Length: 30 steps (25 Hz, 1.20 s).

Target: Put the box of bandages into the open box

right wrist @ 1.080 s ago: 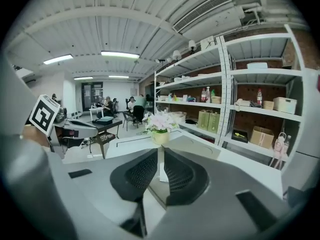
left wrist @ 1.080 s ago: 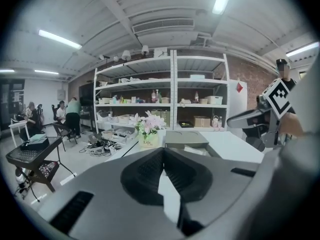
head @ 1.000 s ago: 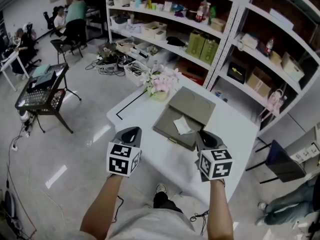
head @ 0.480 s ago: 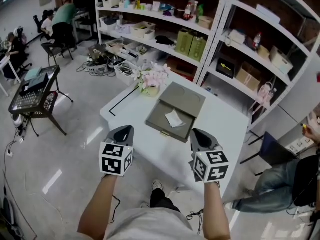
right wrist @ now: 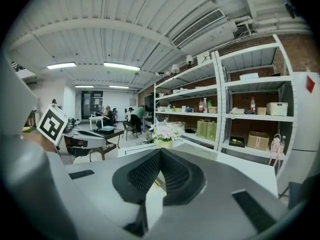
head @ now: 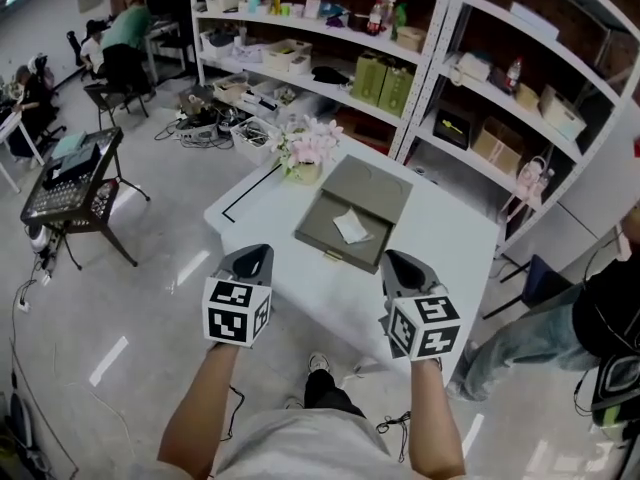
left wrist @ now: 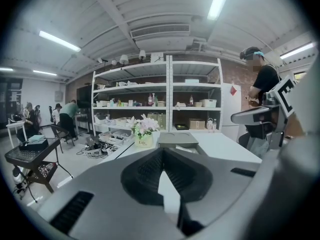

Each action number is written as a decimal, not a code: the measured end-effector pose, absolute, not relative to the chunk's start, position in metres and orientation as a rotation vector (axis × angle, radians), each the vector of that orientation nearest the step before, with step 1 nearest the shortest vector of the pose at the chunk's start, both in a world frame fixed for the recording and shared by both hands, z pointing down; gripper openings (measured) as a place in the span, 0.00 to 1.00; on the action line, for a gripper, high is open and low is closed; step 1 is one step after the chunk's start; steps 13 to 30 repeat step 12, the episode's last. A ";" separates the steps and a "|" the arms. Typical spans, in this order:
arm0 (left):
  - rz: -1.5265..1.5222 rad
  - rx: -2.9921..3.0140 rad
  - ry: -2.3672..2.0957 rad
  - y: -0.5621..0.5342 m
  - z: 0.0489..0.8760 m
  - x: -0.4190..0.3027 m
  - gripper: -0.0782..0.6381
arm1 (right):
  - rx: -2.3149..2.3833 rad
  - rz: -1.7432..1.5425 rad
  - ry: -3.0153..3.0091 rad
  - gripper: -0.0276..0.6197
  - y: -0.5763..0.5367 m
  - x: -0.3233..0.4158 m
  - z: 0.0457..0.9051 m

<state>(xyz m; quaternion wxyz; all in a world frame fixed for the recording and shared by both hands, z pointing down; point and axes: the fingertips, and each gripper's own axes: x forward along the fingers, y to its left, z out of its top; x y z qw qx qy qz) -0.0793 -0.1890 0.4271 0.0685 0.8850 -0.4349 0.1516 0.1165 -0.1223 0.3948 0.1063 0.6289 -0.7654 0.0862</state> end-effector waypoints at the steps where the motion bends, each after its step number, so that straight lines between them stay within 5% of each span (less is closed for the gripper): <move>1: 0.458 2.665 -1.311 -0.188 0.427 -0.079 0.11 | 1.853 0.255 -2.256 0.05 -0.122 0.116 0.395; 30: 0.469 2.667 -1.322 -0.182 0.424 -0.073 0.11 | 1.852 0.259 -2.273 0.05 -0.117 0.122 0.394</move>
